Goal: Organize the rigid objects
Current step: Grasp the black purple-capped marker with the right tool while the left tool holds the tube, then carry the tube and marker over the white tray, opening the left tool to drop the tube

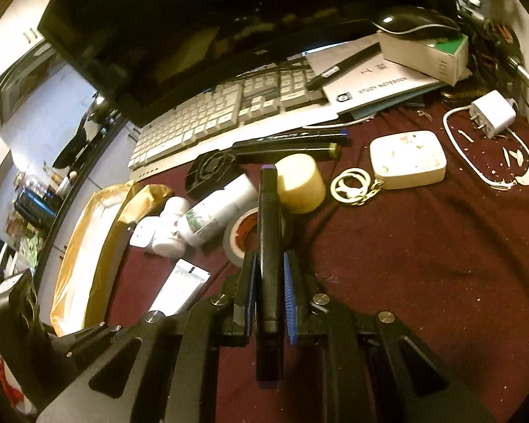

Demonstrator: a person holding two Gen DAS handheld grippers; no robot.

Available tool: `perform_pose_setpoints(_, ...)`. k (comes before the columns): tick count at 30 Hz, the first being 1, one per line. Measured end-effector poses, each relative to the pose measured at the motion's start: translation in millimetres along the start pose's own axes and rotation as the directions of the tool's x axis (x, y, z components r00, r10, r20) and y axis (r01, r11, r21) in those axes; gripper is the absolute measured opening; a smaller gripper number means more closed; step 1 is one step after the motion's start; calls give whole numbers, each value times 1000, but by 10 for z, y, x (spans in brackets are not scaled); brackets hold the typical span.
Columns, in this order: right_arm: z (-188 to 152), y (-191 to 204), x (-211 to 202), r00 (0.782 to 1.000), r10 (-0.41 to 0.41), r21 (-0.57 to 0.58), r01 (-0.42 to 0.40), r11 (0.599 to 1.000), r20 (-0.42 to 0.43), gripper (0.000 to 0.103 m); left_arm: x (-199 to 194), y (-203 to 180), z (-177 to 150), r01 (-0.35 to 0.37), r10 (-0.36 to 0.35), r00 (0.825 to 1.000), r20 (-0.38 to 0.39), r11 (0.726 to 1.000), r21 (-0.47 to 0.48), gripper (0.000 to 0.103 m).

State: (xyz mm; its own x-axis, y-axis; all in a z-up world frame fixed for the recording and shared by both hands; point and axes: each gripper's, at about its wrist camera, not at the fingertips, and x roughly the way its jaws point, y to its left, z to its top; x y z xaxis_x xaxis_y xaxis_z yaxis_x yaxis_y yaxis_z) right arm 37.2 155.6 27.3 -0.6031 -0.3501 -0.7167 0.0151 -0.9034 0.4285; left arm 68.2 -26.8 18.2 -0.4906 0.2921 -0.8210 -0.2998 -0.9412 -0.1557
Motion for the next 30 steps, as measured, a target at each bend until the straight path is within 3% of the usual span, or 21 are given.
perform_pose_setpoints(13, -110, 279, -14, 1000, 27, -64, -26, 998, 8, 13, -262, 75, 0, 34, -32, 998, 53, 999, -27, 23)
perform_pose_setpoints(30, -139, 453, -32, 999, 33, -95, -32, 995, 10, 13, -424, 244, 21, 19, -14, 996, 93, 998, -63, 23)
